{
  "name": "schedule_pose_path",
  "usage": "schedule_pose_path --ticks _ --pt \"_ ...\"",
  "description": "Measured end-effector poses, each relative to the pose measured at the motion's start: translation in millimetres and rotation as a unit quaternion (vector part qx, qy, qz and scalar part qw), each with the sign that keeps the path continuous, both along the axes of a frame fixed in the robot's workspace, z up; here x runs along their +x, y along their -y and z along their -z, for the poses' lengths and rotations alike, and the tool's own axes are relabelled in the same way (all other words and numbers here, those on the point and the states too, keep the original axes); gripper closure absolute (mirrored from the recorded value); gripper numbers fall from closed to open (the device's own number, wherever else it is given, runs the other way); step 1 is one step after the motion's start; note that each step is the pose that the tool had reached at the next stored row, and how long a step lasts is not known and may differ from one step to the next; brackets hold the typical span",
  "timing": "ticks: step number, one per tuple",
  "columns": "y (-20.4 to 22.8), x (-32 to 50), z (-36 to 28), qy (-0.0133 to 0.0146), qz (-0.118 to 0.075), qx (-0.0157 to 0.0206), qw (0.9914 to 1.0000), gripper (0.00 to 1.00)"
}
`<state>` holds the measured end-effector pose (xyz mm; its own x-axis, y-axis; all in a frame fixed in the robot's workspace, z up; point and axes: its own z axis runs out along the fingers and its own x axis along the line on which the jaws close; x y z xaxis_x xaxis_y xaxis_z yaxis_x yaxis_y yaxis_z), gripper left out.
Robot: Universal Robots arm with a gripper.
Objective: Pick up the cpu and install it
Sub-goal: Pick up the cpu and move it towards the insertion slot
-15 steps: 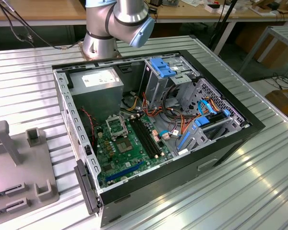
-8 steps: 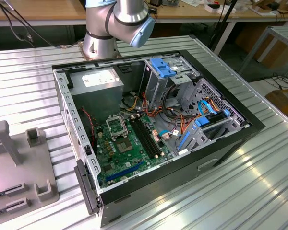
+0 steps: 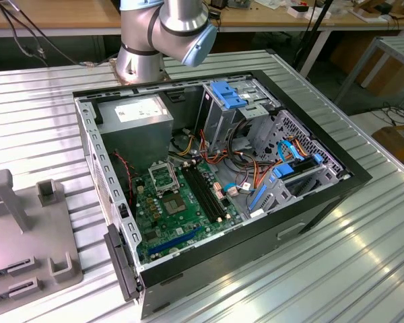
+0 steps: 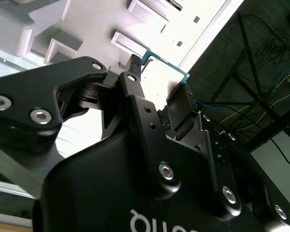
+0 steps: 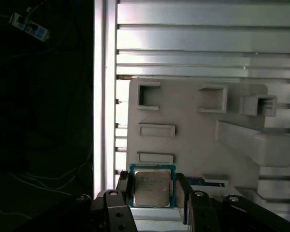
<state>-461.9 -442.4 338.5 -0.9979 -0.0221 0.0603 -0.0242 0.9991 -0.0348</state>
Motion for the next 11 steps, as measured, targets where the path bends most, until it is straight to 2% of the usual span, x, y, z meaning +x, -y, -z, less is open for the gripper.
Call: schedule_pose_path --ticks 11 --pt "0.0 0.1 -4.0 -0.001 0.0 0.0005 1.0 0.53"
